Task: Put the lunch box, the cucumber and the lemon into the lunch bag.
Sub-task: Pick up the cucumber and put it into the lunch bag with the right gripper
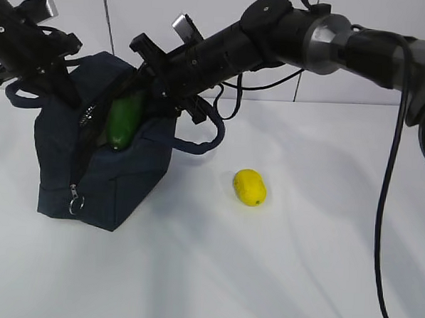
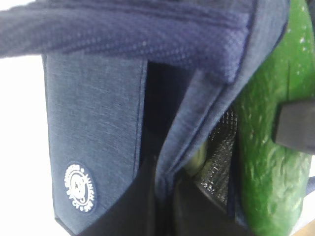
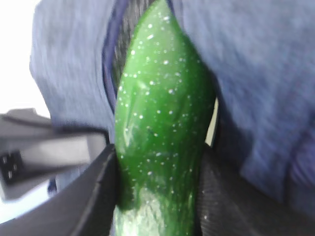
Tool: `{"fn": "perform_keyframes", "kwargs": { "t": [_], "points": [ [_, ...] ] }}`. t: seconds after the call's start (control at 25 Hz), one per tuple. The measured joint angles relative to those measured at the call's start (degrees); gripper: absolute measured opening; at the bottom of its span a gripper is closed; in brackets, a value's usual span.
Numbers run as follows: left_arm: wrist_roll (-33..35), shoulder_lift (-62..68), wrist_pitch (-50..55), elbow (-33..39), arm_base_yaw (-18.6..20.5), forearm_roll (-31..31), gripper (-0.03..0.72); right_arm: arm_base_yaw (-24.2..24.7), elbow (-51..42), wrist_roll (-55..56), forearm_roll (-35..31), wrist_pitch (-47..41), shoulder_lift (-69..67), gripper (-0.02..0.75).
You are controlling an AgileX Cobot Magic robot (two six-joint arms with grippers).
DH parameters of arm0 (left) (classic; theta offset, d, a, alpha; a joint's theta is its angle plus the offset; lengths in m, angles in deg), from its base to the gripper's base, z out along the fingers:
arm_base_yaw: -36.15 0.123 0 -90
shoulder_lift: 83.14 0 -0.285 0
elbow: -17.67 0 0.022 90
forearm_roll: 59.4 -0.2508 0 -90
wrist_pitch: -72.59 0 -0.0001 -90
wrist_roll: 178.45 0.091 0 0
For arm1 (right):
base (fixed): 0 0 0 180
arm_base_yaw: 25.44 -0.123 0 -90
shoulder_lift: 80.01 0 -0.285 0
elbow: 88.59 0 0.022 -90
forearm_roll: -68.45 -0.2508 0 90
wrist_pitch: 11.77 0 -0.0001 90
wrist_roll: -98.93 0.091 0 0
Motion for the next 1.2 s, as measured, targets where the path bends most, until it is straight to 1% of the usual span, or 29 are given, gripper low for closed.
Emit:
{"fn": "perform_keyframes", "kwargs": {
  "t": [0.4, 0.52, 0.64, 0.76, 0.96, 1.2],
  "points": [
    [0.0, 0.0, 0.2, 0.0, 0.0, 0.8, -0.001, 0.0, 0.0, 0.0, 0.0, 3.3, 0.0, 0.351],
    [0.0, 0.0, 0.2, 0.0, 0.0, 0.9, -0.001, 0.0, 0.0, 0.1, 0.0, 3.5, 0.0, 0.401],
    [0.0, 0.0, 0.2, 0.0, 0.0, 0.9, -0.001, 0.0, 0.0, 0.1, -0.1, 3.6, 0.0, 0.47],
    [0.1, 0.0, 0.2, 0.0, 0.0, 0.9, -0.001, -0.1, 0.0, 0.1, -0.2, 3.6, 0.0, 0.501],
    [0.2, 0.0, 0.2, 0.0, 0.0, 0.9, -0.001, -0.1, 0.0, 0.1, -1.0, 3.1, 0.0, 0.508],
    [0.4, 0.0, 0.2, 0.0, 0.0, 0.9, -0.001, 0.0, 0.0, 0.1, -1.3, -2.8, 0.0, 0.51]
  ]
}}
